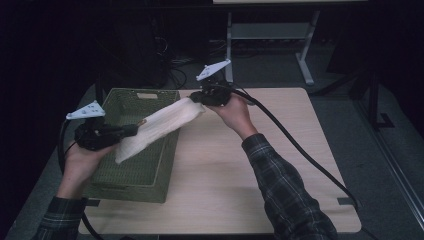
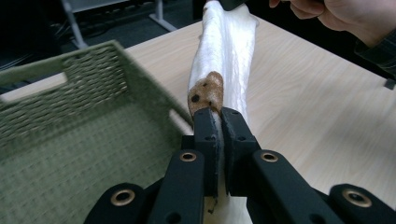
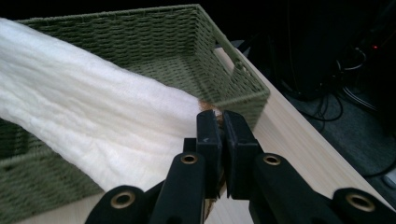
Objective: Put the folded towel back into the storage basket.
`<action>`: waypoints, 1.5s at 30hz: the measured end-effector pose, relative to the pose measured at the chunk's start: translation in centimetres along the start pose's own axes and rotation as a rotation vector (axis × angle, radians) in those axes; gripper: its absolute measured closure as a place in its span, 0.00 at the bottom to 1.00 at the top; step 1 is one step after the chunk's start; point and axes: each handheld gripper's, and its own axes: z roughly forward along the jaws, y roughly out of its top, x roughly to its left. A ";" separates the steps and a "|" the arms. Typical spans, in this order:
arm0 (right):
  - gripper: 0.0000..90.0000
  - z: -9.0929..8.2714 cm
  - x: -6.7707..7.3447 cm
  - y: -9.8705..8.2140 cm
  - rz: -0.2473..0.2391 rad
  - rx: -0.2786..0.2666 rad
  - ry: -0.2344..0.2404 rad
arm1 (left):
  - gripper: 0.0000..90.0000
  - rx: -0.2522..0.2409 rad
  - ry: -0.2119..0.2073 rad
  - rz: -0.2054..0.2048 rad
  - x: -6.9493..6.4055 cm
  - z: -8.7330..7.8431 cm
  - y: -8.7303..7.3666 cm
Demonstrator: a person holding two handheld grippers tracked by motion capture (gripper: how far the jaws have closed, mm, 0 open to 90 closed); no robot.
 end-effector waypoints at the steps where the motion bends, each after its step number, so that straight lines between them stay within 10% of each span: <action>1: 0.95 0.4 0.1 0.3 -0.004 0.001 0.005 | 0.95 -0.002 0.008 -0.005 0.3 -0.2 -0.2; 21: 0.95 9.0 2.2 4.0 -0.043 0.041 0.053 | 0.95 0.019 0.104 -0.103 5.9 -2.0 -5.6; 45: 0.95 16.2 1.3 1.0 0.016 0.134 0.058 | 0.95 0.077 0.114 -0.128 7.7 0.5 -7.3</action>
